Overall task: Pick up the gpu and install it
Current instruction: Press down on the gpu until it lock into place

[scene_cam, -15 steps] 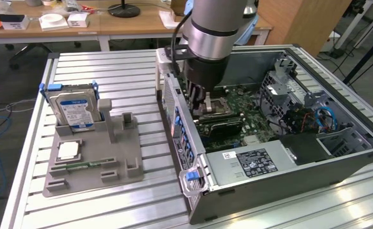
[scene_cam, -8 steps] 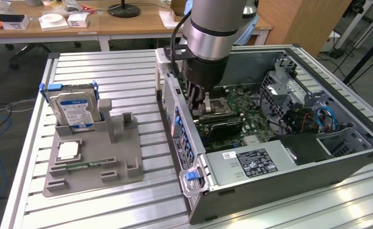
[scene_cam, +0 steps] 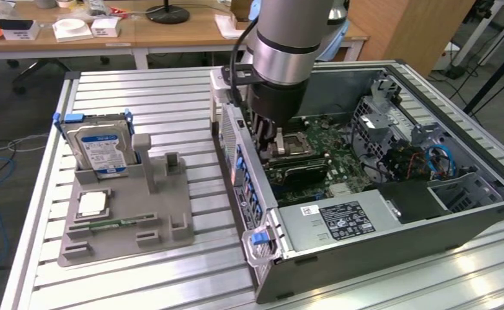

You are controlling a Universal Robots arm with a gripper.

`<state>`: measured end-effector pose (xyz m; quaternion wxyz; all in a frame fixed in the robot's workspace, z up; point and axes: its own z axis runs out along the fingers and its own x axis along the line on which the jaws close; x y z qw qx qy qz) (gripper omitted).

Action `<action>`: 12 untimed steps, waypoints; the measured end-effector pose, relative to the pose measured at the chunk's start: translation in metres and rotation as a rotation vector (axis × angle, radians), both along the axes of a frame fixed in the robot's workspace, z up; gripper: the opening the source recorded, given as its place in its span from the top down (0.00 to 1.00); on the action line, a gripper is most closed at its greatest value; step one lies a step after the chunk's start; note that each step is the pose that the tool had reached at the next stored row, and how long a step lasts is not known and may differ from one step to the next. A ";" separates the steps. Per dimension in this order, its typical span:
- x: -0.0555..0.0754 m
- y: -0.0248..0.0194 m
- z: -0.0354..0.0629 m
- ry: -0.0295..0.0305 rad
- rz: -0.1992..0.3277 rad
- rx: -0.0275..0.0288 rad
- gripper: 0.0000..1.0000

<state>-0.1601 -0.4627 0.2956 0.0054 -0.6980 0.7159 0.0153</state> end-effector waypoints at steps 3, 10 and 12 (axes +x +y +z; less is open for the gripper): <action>0.000 0.0000 -0.0021 -0.0004 0.000 0.0012 0.89; 0.004 0.0001 -0.0024 -0.0005 -0.001 0.0038 0.89; 0.007 0.0001 -0.0022 -0.0004 0.000 0.0041 0.89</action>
